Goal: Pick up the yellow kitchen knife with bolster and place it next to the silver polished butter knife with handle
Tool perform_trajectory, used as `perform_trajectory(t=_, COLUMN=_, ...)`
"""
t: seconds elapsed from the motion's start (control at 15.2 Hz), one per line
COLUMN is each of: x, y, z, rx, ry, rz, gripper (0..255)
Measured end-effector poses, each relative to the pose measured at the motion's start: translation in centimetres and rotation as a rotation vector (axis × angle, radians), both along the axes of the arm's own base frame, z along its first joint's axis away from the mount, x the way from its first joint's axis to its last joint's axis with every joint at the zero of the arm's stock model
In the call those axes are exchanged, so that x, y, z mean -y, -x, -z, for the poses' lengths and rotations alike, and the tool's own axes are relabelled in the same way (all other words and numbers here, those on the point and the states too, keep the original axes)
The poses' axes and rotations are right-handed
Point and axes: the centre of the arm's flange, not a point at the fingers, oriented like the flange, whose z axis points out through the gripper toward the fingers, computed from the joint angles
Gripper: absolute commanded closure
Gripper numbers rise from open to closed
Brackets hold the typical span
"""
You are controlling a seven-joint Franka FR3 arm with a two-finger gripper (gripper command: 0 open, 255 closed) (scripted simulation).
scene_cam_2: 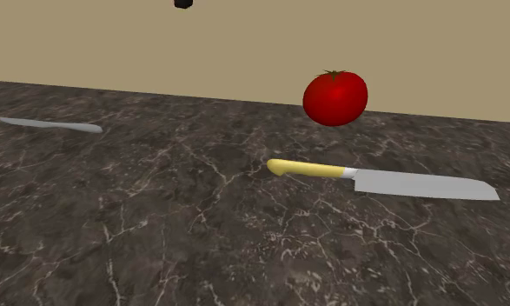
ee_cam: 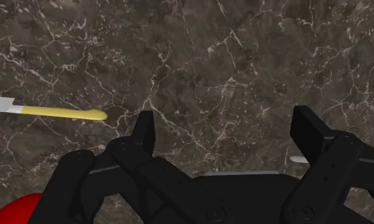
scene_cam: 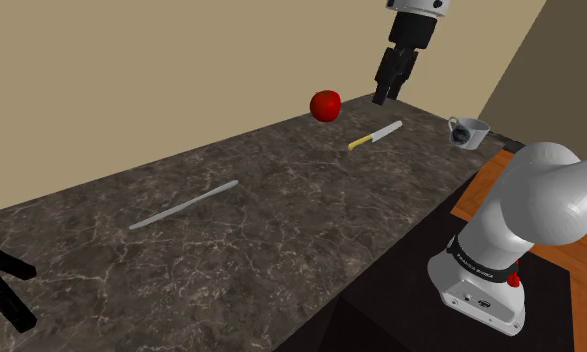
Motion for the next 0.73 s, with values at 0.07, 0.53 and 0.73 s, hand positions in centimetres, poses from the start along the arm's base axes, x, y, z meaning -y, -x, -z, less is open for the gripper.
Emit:
perform_trajectory(t=0.07, x=0.0, y=0.0, z=0.0, rx=0.0, ry=0.0, rz=0.0, gripper=0)
perform_trajectory(t=0.53, x=5.2, y=0.6, z=4.5, rx=-0.004, ry=0.042, rz=-0.285, gripper=0)
perform_trajectory(t=0.73, x=8.3, y=0.6, z=6.7, rx=-0.006, ry=0.063, rz=-0.432, gripper=0)
